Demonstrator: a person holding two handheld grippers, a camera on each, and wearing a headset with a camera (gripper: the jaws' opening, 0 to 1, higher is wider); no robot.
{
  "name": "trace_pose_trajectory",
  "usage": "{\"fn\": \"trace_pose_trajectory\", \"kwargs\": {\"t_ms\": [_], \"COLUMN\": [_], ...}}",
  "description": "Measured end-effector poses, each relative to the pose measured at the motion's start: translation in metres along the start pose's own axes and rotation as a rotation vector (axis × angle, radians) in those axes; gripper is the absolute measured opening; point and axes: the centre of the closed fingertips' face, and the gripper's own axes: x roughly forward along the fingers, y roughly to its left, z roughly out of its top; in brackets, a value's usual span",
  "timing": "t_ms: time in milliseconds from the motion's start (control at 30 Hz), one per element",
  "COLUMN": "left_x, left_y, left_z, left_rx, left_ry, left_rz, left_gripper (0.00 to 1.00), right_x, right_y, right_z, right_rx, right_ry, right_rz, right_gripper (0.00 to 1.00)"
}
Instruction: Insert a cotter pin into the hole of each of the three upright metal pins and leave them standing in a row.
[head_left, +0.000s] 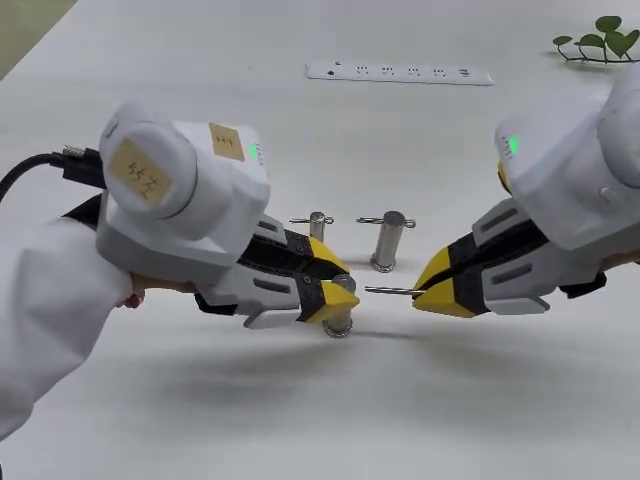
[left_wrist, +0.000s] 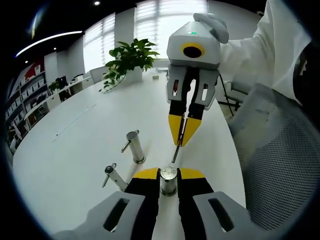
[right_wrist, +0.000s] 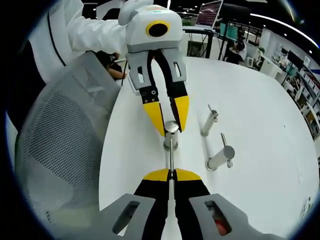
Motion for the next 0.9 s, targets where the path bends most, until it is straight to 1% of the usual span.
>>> {"fn": "trace_pose_trajectory", "kwargs": {"t_ms": [233, 300, 400, 567, 733, 767, 833, 900], "left_x": [0.0, 0.0, 0.0, 0.0, 0.0, 0.0, 0.0, 0.0], "left_y": [0.0, -0.001, 0.0, 0.0, 0.0, 0.0, 0.0, 0.0], "left_z": [0.0, 0.0, 0.0, -0.001, -0.001, -0.001, -0.001, -0.001], "left_rx": [0.001, 0.015, 0.005, 0.004, 0.006, 0.006, 0.002, 0.001], "left_ry": [0.002, 0.005, 0.002, 0.002, 0.001, 0.002, 0.003, 0.003], "left_rz": [0.003, 0.008, 0.01, 0.012, 0.013, 0.013, 0.016, 0.017], "left_gripper": [0.1, 0.1, 0.1, 0.1, 0.1, 0.1, 0.1, 0.1], "right_x": [0.002, 0.003, 0.003, 0.006, 0.009, 0.011, 0.013, 0.014], "right_y": [-0.002, -0.002, -0.001, 0.0, 0.0, -0.001, -0.002, -0.003], "right_z": [0.005, 0.006, 0.007, 0.008, 0.013, 0.011, 0.011, 0.012], "right_rx": [-0.007, -0.011, -0.021, -0.024, -0.027, -0.033, -0.024, -0.029], "right_ry": [-0.005, -0.003, 0.001, 0.004, -0.015, -0.004, -0.001, -0.002], "right_rz": [0.002, 0.004, 0.005, 0.009, 0.006, 0.002, -0.002, -0.004], "right_gripper": [0.0, 0.0, 0.0, 0.0, 0.0, 0.0, 0.0, 0.0]}}
